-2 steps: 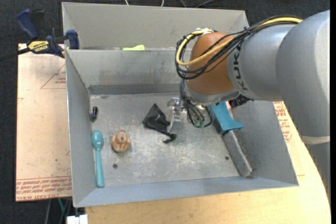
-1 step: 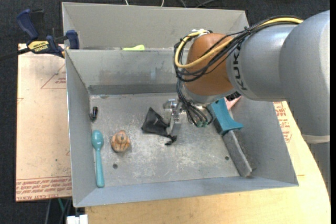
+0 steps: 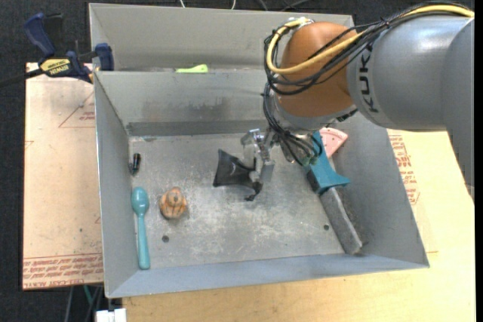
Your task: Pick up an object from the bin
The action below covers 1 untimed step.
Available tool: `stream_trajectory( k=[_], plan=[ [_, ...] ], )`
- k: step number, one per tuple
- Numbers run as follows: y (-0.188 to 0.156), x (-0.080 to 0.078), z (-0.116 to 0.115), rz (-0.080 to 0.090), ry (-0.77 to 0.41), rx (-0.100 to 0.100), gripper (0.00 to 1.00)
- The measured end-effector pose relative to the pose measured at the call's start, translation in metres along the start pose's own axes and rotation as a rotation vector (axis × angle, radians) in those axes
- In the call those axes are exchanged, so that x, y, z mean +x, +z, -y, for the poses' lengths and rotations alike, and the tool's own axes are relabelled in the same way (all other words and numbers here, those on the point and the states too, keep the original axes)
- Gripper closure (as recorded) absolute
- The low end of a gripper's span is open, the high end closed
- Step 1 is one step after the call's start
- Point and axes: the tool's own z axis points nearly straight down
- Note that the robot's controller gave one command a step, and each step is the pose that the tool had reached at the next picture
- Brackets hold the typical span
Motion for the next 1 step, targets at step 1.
stream_trajectory(
  k=[1],
  plan=[
    [-0.0753, 0.0094, -0.0085, 0.0, 0.09, 0.0, 1.0]
  ],
)
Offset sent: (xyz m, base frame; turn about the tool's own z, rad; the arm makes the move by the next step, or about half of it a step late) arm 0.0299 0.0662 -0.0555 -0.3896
